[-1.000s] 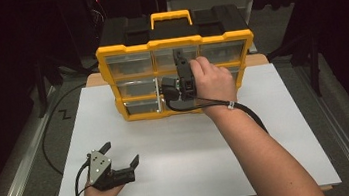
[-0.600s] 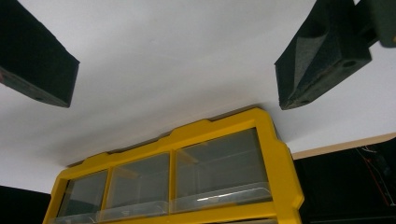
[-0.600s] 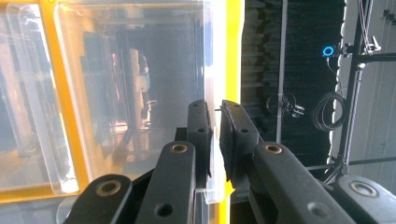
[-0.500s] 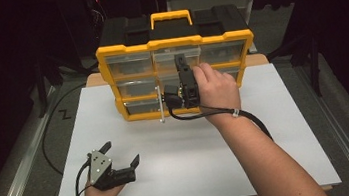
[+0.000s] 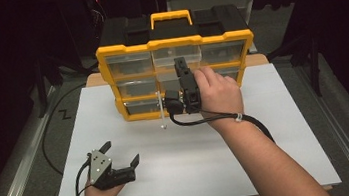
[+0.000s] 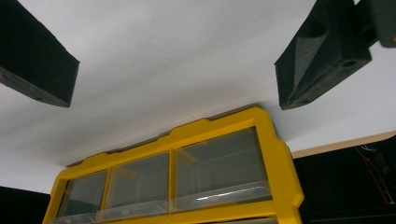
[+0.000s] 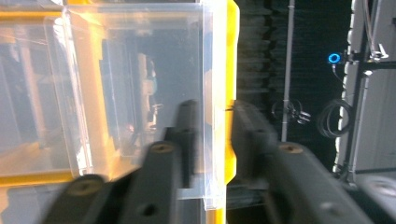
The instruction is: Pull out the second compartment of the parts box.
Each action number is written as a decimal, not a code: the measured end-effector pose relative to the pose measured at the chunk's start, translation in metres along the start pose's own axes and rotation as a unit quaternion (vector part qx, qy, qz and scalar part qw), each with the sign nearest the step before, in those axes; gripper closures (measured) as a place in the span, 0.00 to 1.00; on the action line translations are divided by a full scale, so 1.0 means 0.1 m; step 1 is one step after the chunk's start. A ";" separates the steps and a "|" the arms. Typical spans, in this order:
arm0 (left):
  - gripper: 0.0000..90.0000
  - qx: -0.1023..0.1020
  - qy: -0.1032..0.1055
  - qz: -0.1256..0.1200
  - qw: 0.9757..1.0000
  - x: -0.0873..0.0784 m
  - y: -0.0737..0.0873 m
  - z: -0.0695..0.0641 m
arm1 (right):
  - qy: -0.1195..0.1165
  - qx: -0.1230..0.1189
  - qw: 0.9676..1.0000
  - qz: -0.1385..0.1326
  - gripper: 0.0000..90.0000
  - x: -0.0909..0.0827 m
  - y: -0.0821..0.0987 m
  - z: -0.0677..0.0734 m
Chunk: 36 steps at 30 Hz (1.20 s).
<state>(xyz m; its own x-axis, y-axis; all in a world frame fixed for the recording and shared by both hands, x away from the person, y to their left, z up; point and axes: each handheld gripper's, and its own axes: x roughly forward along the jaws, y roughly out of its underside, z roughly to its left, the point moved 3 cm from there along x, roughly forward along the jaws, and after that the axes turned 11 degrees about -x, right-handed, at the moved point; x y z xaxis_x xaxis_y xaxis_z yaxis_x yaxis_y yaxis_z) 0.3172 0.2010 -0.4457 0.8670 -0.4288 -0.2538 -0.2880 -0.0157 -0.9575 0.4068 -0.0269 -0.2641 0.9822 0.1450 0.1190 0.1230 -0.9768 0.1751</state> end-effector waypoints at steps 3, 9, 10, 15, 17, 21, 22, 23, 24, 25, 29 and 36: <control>0.00 0.001 0.000 0.001 1.000 0.00 0.00 0.00 | -0.023 0.003 1.000 -0.003 0.73 0.01 0.01 -0.03; 0.00 0.000 0.001 0.002 1.000 0.01 0.00 0.00 | -0.042 0.000 0.999 0.003 0.74 0.06 0.08 -0.09; 0.00 0.000 0.002 0.002 1.000 0.01 0.00 0.00 | -0.047 0.000 0.999 0.007 0.74 0.06 0.09 -0.09; 0.00 0.000 0.001 0.002 1.000 0.01 0.00 0.00 | -0.050 -0.002 0.999 0.010 0.83 0.08 0.11 -0.07; 0.00 0.000 0.001 0.001 1.000 0.01 0.00 0.00 | -0.040 -0.002 0.999 0.011 0.88 0.07 0.10 -0.07; 0.00 -0.001 0.001 0.002 1.000 0.00 0.00 0.01 | -0.030 -0.001 0.999 0.012 0.89 0.06 0.10 -0.05; 0.00 -0.001 0.001 0.002 1.000 0.00 0.00 0.01 | -0.029 -0.001 1.000 0.011 0.89 0.05 0.09 -0.05; 0.00 -0.001 0.001 0.002 1.000 0.00 0.00 0.01 | -0.027 -0.001 1.000 0.010 0.89 0.03 0.09 -0.05; 0.00 -0.001 0.001 0.002 1.000 0.01 0.00 0.01 | -0.027 -0.002 1.000 0.010 0.89 0.02 0.10 -0.06; 0.00 -0.001 0.001 0.002 1.000 0.01 0.00 0.00 | -0.025 0.000 1.000 0.009 0.89 -0.01 0.10 -0.06; 0.00 0.000 0.001 0.001 1.000 0.00 0.00 0.00 | -0.020 -0.004 1.000 0.004 0.89 -0.11 0.10 -0.06; 0.00 0.000 0.001 0.002 1.000 0.00 0.01 0.00 | -0.015 0.000 1.000 0.002 0.89 -0.25 0.11 -0.04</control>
<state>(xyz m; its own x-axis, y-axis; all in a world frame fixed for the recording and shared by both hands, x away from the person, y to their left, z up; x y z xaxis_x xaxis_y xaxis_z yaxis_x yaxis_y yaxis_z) 0.3170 0.2008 -0.4462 0.8656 -0.4299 -0.2569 -0.2909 -0.0140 -0.9567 0.3830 -0.0408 -0.2612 0.9866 0.1363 0.0899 0.1191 -0.9773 0.1751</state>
